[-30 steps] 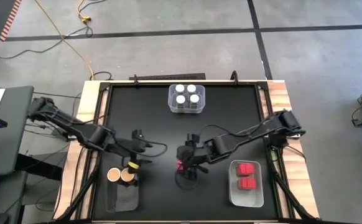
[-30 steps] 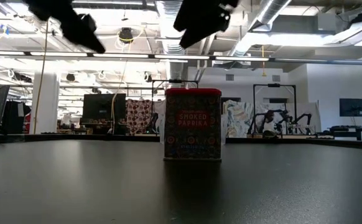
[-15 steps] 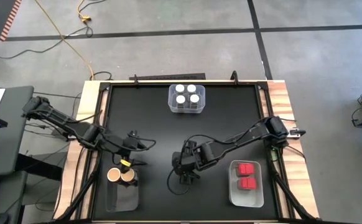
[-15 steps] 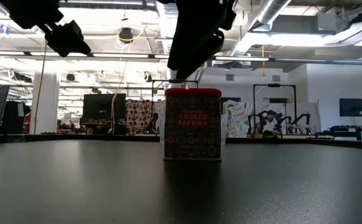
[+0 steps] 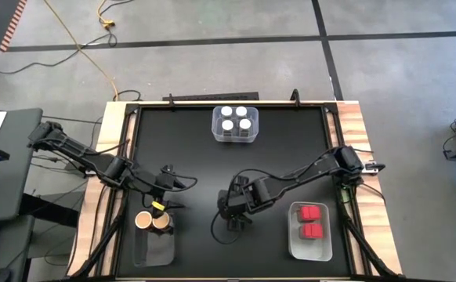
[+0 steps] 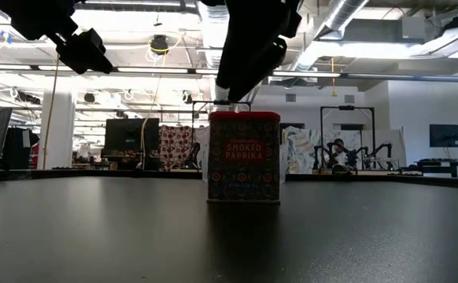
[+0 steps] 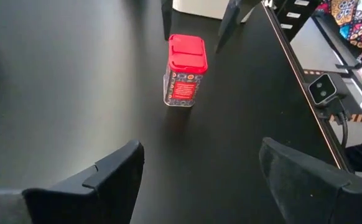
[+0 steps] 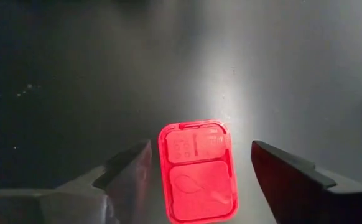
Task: Sort spices by type
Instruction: Put the red spice bottle into the white bin
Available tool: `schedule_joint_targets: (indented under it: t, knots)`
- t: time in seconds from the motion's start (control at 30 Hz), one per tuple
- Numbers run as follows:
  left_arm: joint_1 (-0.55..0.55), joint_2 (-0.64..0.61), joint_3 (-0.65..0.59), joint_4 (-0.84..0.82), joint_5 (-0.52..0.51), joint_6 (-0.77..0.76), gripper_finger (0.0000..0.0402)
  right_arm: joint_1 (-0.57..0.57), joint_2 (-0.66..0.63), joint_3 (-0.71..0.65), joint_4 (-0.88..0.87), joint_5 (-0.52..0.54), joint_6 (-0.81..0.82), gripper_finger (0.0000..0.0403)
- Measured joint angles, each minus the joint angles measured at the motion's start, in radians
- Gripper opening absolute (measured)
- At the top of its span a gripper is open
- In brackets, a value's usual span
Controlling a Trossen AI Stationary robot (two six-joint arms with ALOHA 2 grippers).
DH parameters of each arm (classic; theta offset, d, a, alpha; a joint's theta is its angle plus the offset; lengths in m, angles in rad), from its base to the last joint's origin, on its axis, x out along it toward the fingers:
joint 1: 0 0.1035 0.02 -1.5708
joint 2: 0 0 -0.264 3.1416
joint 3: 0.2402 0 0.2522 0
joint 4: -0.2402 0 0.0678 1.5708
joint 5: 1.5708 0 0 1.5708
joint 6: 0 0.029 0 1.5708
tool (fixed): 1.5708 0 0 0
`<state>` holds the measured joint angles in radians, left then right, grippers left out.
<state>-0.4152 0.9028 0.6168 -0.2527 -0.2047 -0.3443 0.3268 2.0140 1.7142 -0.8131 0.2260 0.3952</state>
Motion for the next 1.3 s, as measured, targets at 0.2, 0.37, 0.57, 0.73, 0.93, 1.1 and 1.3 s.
schedule_joint_targets:
  t: [0.2,0.37,0.57,0.73,0.93,1.1,1.3]
  knots:
    - [0.000,0.000,0.000,-0.005,0.000,-0.001,0.0306,-0.011,0.000,0.000,-0.062,-0.003,-0.004,0.0369]
    - [0.000,0.000,0.000,-0.005,0.000,0.014,0.0306,-0.016,-0.001,0.000,-0.074,-0.003,0.002,0.0397]
    - [0.000,0.000,0.000,-0.004,-0.002,0.026,0.0306,-0.017,0.000,0.000,-0.071,-0.010,-0.078,0.0385]
    - [0.000,0.000,0.000,-0.004,-0.017,0.027,0.0306,-0.035,0.001,-0.001,-0.013,-0.072,-0.114,0.0385]
    - [0.000,0.000,0.000,-0.004,-0.031,0.027,0.0306,-0.064,0.001,-0.042,0.015,-0.111,-0.107,0.0384]
    - [0.000,0.000,0.000,-0.004,-0.036,0.028,0.0306,-0.054,0.002,-0.067,0.040,-0.125,-0.084,0.0384]
    - [0.000,0.000,0.000,-0.004,-0.044,0.028,0.0306,-0.054,0.003,-0.083,0.049,-0.126,-0.105,0.0384]
